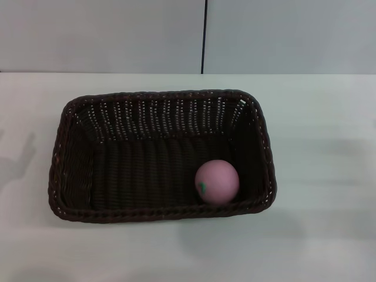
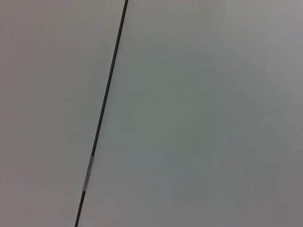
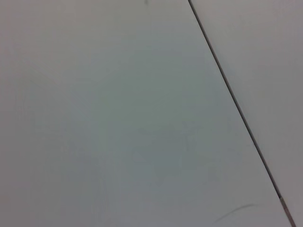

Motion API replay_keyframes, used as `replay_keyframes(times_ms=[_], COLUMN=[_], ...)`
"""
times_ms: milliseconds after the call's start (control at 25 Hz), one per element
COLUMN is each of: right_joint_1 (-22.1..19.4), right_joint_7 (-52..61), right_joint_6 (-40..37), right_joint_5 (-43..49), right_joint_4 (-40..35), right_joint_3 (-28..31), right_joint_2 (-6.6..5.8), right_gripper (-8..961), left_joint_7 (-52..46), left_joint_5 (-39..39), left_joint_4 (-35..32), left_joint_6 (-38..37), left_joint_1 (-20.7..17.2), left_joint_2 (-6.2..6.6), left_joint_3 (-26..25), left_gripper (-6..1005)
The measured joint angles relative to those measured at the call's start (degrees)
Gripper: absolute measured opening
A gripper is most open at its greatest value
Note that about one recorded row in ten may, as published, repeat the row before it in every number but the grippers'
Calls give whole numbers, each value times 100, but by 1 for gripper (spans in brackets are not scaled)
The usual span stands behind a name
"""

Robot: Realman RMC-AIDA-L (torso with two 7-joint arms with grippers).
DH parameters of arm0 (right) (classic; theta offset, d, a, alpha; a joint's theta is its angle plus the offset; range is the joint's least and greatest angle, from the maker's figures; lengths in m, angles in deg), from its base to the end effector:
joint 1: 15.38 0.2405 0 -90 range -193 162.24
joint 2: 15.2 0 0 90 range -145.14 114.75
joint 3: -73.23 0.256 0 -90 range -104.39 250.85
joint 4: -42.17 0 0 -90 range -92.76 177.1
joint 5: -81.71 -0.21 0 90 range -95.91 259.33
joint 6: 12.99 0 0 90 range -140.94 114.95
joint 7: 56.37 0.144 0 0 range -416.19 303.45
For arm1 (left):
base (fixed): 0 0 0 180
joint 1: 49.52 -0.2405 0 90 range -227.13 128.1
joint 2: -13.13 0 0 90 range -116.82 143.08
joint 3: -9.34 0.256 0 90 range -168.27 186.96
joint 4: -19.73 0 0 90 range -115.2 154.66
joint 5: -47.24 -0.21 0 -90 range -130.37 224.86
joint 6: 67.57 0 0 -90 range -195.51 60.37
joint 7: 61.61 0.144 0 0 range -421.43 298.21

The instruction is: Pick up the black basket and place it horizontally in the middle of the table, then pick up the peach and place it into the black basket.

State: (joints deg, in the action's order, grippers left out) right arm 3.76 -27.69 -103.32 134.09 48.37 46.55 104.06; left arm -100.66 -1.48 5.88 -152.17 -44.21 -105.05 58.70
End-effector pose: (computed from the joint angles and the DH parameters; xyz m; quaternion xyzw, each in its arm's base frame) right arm 0.3503 0.2603 0.0149 -0.5890 0.2934 0.4559 0.5992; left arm -0.3847 0.2170 0.0392 -0.6821 -0.2827 -0.3860 0.5530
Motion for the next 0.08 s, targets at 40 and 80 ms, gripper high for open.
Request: replay_keyframes(times_ms=[40,80], right_joint_1=[4,11], right_joint_7=[0,5], right_joint_6=[-2,-4], right_joint_5=[5,7], right_joint_4=[0,2], right_joint_3=[1,2], right_joint_2=[0,0], right_gripper=[701,701], left_joint_7=[0,20], left_joint_5=[0,0], left_joint_4=[0,86], left_joint_6=[0,-37], left_joint_1=[0,5], left_joint_2=[0,-1], left_joint_3=[0,0], left_gripper=[695,695])
